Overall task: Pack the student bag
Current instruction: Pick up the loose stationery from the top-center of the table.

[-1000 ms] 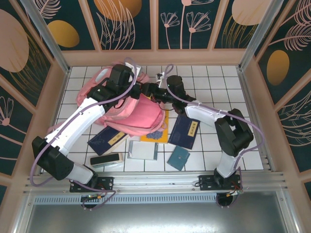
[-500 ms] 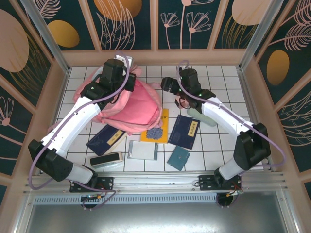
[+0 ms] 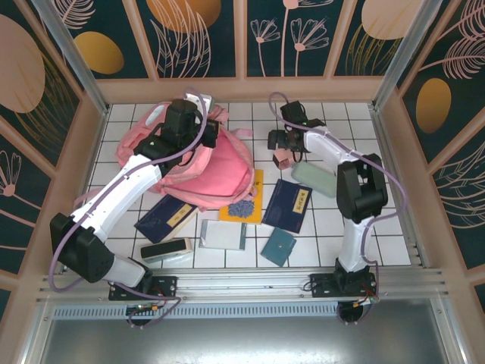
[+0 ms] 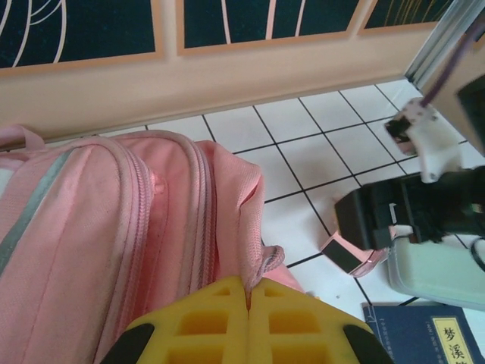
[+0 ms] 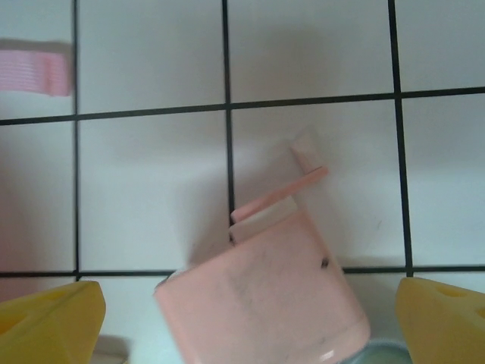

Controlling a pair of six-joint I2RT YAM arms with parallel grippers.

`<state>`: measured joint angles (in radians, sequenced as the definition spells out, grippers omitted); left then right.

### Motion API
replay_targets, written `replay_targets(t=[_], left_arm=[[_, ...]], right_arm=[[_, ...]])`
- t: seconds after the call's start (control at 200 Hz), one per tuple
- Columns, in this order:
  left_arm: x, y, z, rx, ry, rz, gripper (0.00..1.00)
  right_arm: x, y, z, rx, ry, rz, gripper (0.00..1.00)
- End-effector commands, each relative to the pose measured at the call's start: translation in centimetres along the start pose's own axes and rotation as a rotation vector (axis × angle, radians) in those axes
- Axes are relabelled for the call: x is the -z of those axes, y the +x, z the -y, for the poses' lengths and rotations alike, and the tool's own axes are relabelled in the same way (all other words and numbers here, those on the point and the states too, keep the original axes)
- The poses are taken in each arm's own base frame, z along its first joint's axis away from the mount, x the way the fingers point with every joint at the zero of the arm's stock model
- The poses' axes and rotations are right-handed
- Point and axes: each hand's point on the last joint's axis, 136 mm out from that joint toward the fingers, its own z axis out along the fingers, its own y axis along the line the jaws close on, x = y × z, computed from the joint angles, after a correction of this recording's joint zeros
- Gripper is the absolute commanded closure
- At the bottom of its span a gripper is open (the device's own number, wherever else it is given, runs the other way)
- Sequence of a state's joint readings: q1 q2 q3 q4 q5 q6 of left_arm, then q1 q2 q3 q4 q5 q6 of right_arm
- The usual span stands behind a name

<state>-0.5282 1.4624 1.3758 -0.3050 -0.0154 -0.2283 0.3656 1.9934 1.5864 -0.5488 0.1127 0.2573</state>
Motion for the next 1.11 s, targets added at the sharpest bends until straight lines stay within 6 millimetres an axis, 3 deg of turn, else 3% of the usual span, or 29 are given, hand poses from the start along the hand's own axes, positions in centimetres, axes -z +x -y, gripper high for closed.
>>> replay_targets(t=[0.0,0.065,0.16,0.31,0.405,0.626,1.101], left_arm=[[1.9,-3.8,0.7,0.025,0.044,0.152,1.00],[2.1,-3.7,0.7,0.030,0.047,0.153,1.00],[2.1,-3.6,0.7,0.037,0.051,0.153,1.00],[2.1,-3.6,0.8,0.045,0.058,0.158,1.00],[2.2,-3.7,0.8,0.046,0.056,0.163,1.00],[2.3,-3.6,0.7,0.049,0.052,0.169,1.00],[2.5,-3.6,1.0,0.052,0.069,0.176,1.00]], right_arm=[[0.1,0.1,1.3,-0.011,0.051,-0.064,0.01],[0.4,-0.2,2.0,-0.148,0.099,-0.057,0.02],[2.0,0.0,3.4,-0.496,0.200,-0.064,0.01],[4.6,0.7,1.4,-0.785,0.216,-0.096,0.01],[4.7,1.4,-0.1,-0.901,0.207,-0.131,0.01],[2.2,3.8,-1.0,-0.994,0.285,-0.228,0.02],[-2.1,5.4,-0.3,-1.068,0.275,-0.246,0.03]])
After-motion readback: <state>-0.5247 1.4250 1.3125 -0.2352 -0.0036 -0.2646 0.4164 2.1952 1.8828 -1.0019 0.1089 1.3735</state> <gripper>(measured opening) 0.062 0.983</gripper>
